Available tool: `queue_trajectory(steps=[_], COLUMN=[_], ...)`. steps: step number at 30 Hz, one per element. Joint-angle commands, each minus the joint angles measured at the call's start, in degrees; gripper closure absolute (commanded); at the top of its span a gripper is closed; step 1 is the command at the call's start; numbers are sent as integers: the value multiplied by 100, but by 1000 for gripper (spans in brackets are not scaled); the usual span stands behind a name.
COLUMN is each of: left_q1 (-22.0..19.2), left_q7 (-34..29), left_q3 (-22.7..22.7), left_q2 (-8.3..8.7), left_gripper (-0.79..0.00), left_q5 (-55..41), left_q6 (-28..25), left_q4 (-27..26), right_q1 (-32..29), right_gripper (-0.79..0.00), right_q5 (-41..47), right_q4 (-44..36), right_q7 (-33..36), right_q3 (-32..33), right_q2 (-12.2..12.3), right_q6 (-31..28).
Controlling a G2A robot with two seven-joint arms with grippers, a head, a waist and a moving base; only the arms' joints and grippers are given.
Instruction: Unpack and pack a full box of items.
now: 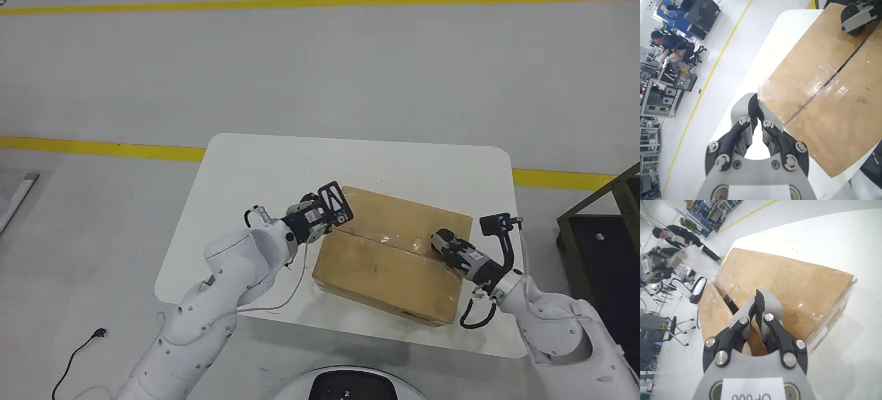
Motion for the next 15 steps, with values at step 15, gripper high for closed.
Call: queue_trajectory(steps=[15], left_q1=[60], left_q7=[45], left_q3=[-371], left_q2=[-93], left_gripper=[0], left_q5=[-1832], left_q6=[638], left_q4=[408], right_q1=[299], right_gripper=[-342], right_q5=[-573], right_q4=[-96], right_q7=[-1], right_q3=[-350], right_q2=[7], right_q6=[-370])
